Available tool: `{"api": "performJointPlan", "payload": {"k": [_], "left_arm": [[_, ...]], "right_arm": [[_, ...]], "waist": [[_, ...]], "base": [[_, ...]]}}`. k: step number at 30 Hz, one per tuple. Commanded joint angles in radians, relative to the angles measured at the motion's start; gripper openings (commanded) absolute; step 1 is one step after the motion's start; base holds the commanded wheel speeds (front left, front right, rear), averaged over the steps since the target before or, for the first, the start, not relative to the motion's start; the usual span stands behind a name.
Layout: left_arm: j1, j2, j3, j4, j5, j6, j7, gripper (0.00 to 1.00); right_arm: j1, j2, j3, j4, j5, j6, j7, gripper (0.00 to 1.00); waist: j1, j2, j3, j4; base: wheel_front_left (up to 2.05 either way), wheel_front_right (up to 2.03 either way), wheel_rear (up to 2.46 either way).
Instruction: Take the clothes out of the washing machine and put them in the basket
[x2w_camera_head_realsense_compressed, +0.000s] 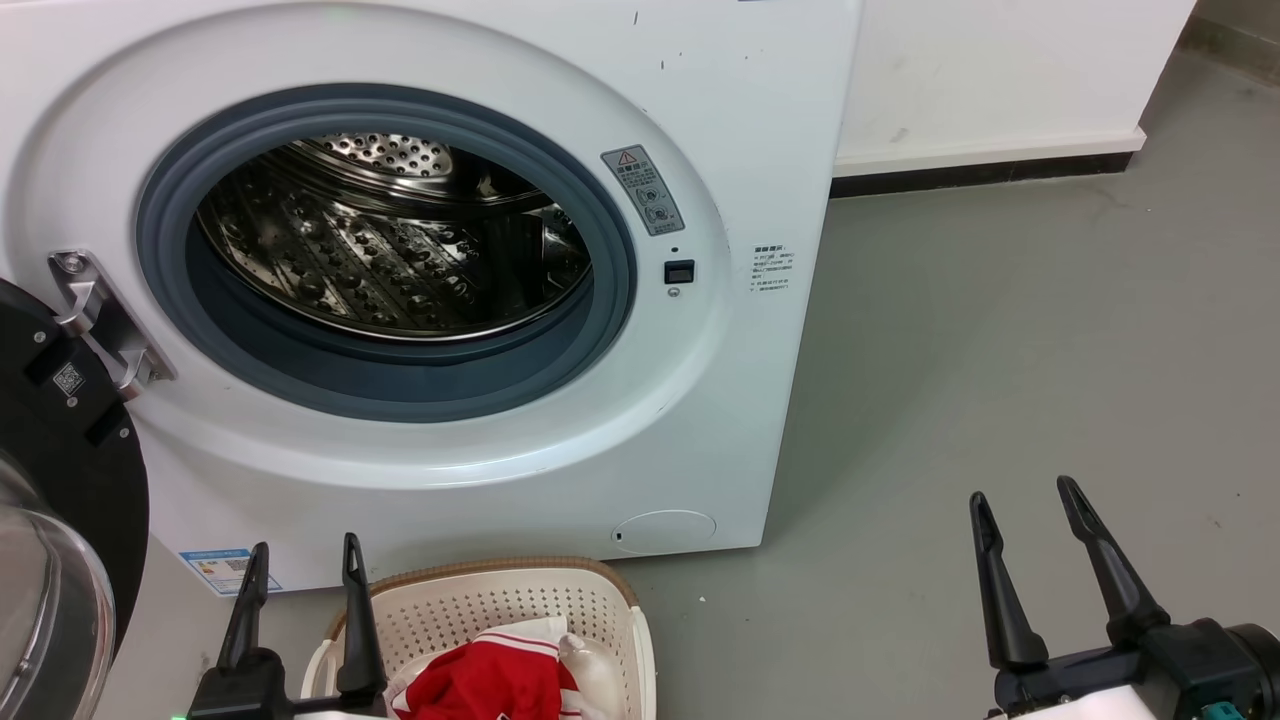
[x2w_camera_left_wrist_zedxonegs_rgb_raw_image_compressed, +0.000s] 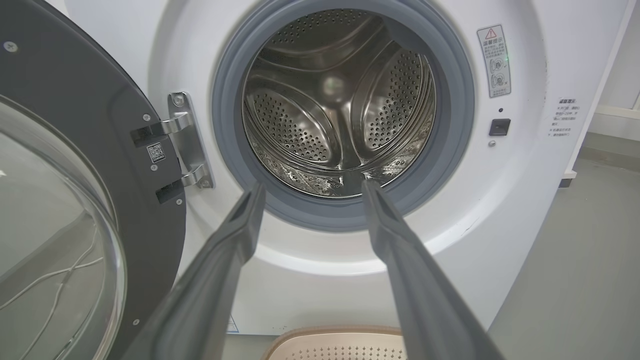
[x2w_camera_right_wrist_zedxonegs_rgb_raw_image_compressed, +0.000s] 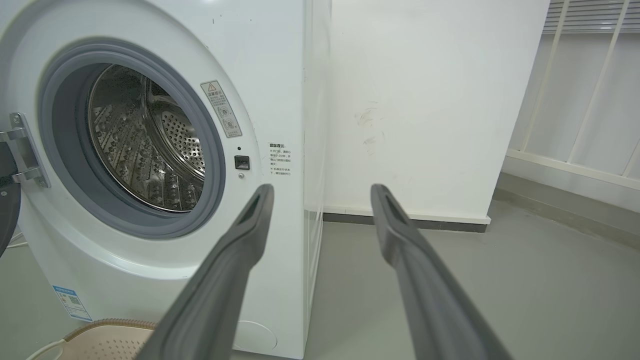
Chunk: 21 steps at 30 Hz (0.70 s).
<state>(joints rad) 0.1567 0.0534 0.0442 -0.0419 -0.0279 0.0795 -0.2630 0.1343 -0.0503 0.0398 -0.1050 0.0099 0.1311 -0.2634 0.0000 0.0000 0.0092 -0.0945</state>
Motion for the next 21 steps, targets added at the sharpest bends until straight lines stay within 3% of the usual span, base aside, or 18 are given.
{"api": "performJointPlan", "payload": {"k": [1,15,16,21], "left_arm": [[0.006,-0.001,-0.003,0.0,0.007,0.003,-0.002,1.0],[0.007,-0.003,-0.001,0.021,0.005,0.009,-0.002,1.0],[0.0,-0.002,-0.002,0.021,-0.001,0.009,0.0,0.0],[0.005,-0.005,-0.006,0.058,-0.029,0.005,0.004,0.0]], "right_arm": [[0.012,0.0,-0.003,0.003,0.005,-0.001,-0.002,1.0],[0.014,0.0,0.003,0.003,0.005,-0.001,-0.002,1.0],[0.001,0.0,0.003,0.005,0.002,0.0,0.0,0.0],[0.009,0.0,0.006,0.036,0.027,0.0,0.003,0.0]], "waist": [[0.0,0.0,0.0,0.002],[0.0,0.0,0.004,0.0],[0.0001,0.0,0.004,0.0],[0.0001,0.0,0.004,0.001]], "base": [[0.0,0.0,0.0],[0.0,0.0,0.0],[0.0,0.0,0.0],[0.0,0.0,0.0]]}}
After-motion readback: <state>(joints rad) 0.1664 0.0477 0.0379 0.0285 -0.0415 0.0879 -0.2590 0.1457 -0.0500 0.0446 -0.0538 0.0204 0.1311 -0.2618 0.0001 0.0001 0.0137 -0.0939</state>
